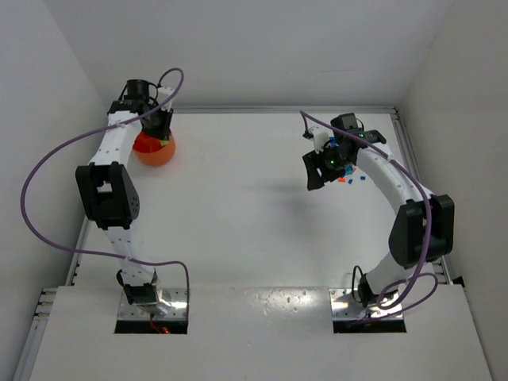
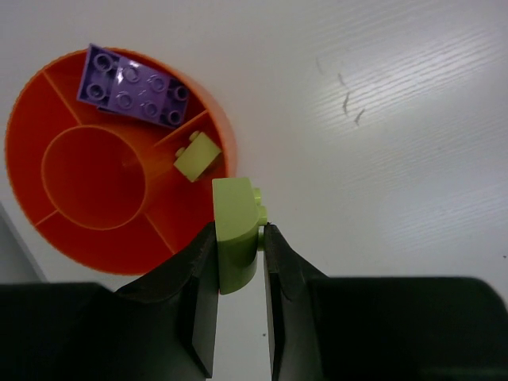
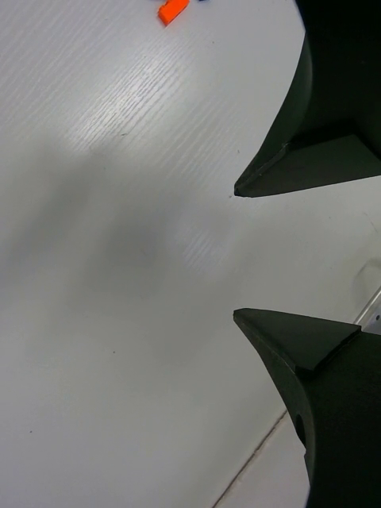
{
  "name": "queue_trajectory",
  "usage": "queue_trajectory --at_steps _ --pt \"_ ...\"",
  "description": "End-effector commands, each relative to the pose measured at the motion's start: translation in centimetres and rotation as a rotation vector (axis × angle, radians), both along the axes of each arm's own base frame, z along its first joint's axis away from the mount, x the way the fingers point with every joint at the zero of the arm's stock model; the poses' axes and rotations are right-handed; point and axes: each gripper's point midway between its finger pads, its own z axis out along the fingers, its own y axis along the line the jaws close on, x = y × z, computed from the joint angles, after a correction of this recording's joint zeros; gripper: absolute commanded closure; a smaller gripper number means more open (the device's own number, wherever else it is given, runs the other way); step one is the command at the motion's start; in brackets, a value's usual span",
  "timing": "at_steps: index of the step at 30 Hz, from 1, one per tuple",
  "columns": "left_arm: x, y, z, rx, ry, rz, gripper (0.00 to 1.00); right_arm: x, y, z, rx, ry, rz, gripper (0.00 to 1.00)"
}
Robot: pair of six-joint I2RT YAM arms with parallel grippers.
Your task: Sort the legos into containers by color
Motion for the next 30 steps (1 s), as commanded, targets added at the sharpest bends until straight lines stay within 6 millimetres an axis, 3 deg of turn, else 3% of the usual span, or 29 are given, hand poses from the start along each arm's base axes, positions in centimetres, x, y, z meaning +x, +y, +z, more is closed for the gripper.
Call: queue_trajectory --at_steps 1,7,23,30 --pt "0.9 2.4 1.9 0.054 -0.049 0.057 0.98 1.0 0.3 0.8 0.017 -0.031 -0.009 0.41" --pt "1.3 4.0 1.5 0.076 -0.044 0.096 0.96 1.1 0.1 0.9 0.028 -0.025 -0.022 0.41" --pt "1.5 4.6 -1.0 0.08 0.017 0.108 0.93 1.0 0.4 0.5 0.039 0.006 -0.015 0.41" --pt "1.3 5.3 -1.6 0.108 0.038 0.13 0.85 1.3 0.5 0.3 0.036 0.016 -0.015 0.41"
